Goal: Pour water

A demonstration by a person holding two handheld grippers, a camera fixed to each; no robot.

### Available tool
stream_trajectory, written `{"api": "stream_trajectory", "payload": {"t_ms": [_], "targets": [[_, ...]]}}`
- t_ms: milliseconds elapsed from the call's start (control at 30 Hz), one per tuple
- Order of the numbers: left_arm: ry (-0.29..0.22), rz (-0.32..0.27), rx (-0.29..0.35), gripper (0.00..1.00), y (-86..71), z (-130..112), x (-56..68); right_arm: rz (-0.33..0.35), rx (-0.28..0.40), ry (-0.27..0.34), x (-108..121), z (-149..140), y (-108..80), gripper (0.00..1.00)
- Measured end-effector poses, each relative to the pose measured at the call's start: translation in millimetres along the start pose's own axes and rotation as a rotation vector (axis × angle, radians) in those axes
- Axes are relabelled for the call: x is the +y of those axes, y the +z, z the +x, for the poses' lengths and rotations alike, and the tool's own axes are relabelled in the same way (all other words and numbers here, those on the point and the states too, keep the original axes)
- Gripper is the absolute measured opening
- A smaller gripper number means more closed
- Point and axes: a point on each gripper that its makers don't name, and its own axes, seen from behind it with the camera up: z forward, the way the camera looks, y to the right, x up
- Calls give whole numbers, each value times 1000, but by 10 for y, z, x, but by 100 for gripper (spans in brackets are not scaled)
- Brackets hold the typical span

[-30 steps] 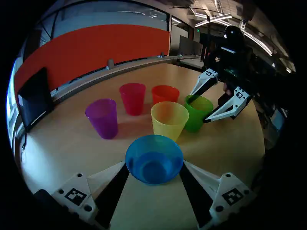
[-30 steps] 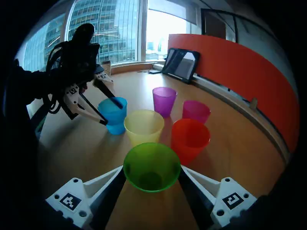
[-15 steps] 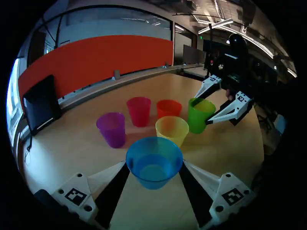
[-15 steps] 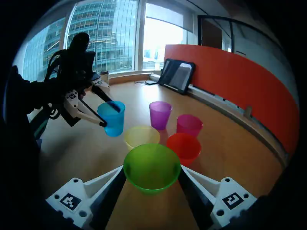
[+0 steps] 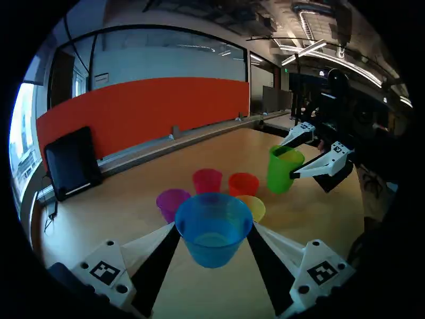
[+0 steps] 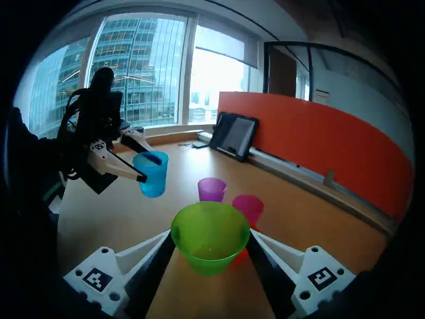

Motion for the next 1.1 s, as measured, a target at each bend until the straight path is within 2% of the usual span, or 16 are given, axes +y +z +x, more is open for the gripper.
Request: {"api": "stream_trajectory", "payload": {"t_ms": [467,1100], "targets": [[-10,13,109,86,-172,378,-10,-29,140,4,-18,559,-70,92],[-23,22,202,86,-214,716,0,-42,245,11,-11,963,-49,93]]}}
